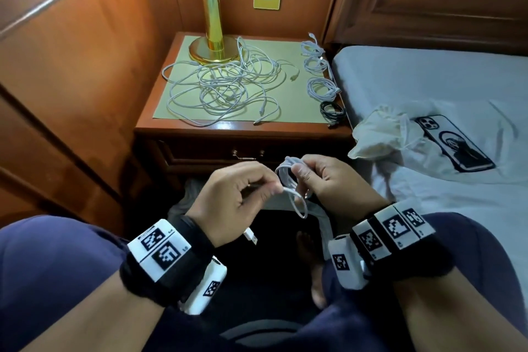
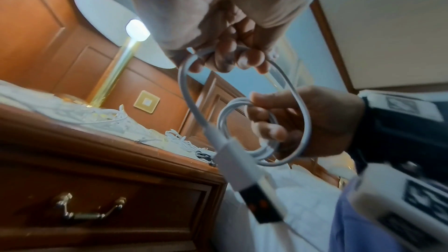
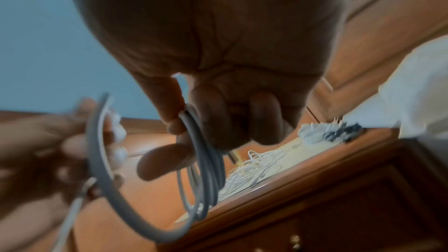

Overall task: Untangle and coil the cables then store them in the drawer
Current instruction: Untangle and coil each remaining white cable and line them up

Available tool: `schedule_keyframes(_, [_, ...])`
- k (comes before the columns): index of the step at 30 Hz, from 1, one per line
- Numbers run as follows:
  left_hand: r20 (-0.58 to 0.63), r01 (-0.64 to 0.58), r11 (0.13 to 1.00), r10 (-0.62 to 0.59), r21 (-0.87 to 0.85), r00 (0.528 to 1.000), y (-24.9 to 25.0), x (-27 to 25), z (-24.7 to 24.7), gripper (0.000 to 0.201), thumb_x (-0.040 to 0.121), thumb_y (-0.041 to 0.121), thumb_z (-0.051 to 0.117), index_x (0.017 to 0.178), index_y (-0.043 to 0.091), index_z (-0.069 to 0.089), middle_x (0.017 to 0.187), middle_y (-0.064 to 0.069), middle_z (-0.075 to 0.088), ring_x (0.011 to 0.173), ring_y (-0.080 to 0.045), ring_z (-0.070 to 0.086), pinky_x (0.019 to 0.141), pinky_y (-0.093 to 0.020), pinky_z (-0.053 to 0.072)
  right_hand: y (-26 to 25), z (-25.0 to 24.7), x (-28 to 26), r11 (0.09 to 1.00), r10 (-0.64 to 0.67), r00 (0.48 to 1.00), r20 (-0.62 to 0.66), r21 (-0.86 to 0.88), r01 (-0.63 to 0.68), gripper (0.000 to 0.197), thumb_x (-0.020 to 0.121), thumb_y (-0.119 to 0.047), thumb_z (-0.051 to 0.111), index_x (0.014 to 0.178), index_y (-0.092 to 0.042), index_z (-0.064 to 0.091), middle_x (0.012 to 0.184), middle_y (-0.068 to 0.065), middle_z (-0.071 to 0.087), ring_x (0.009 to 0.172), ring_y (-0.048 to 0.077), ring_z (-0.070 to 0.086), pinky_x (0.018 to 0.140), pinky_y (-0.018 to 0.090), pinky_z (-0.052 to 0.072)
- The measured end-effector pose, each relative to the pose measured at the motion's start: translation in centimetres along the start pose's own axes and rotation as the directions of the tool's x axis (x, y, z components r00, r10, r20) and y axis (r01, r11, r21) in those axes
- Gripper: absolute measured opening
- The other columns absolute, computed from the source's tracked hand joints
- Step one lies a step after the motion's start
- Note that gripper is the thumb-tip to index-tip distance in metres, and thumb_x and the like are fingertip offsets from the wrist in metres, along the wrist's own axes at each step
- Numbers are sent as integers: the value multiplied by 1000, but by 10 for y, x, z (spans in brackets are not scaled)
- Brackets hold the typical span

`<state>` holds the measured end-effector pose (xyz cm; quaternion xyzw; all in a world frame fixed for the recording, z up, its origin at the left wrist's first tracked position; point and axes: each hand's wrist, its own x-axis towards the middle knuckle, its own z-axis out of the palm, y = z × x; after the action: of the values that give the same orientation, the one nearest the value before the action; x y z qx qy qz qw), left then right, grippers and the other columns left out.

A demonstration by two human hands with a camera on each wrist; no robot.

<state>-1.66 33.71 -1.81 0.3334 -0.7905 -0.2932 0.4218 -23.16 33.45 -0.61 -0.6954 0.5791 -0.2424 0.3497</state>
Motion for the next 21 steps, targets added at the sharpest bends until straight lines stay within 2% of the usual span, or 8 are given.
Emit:
schedule_keyframes(4, [-118,149,987,-156,-62,981,-13,5,-7,17,95,26,64,85,13,71,72,2,64,65,-23,59,64,-38,51,-4,6,2,971,20,990,140,233,-53,45,100,-41,48,86,-1,61,72,8,73,69,16,61,72,34,44])
schedule_keyframes(6, [-153,188,981,-193,-46,969,-15,7,-7,18,93,29,64,84,16,71,67,1,61,61,-25,56,62,-38,50,-6,9,2,940,36,985,169,330,-91,51,97,-44,49,91,6,59,73,13,73,69,24,57,67,36,41])
schedule_keyframes(8, [-185,209,978,-209,-23,960,-15,7,-6,17,92,30,65,82,18,72,65,3,61,59,-26,56,60,-38,50,-10,12,3,890,64,980,188,433,-141,48,98,-40,50,96,7,59,74,18,73,67,26,56,59,30,38])
schedule_keyframes(10, [-210,209,978,-201,19,957,-15,6,-5,16,91,30,66,81,18,72,65,6,62,56,-25,56,58,-37,50,-15,12,2,838,97,977,191,514,-184,35,103,-29,49,97,3,63,73,20,70,58,18,61,51,17,39])
schedule_keyframes(12, [-222,188,978,-164,91,961,-14,6,-4,17,90,30,67,79,18,71,62,8,61,53,-18,55,56,-35,50,-19,10,1,792,137,970,199,567,-228,27,104,-19,46,92,-2,63,70,22,68,50,12,61,43,11,39])
schedule_keyframes(14, [-236,163,973,-123,161,964,-13,6,-4,19,90,30,67,77,17,70,60,8,59,52,-15,53,55,-30,48,-20,10,0,756,182,959,217,593,-278,30,104,-18,45,83,-6,62,66,20,65,44,11,58,40,12,39])
schedule_keyframes(17, [-255,141,962,-79,234,964,-13,6,-4,20,91,31,68,77,17,70,60,7,58,52,-12,51,54,-26,46,-17,12,0,738,195,951,240,603,-304,39,104,-23,44,71,-12,60,61,16,61,33,7,41,35,16,27])
schedule_keyframes(21, [-257,118,940,-33,321,966,-13,6,-4,21,92,31,67,79,16,70,63,7,61,55,-10,55,56,-30,49,-17,13,-1,682,223,938,265,645,-344,33,103,-25,44,76,-9,56,66,17,65,31,7,30,35,16,19])
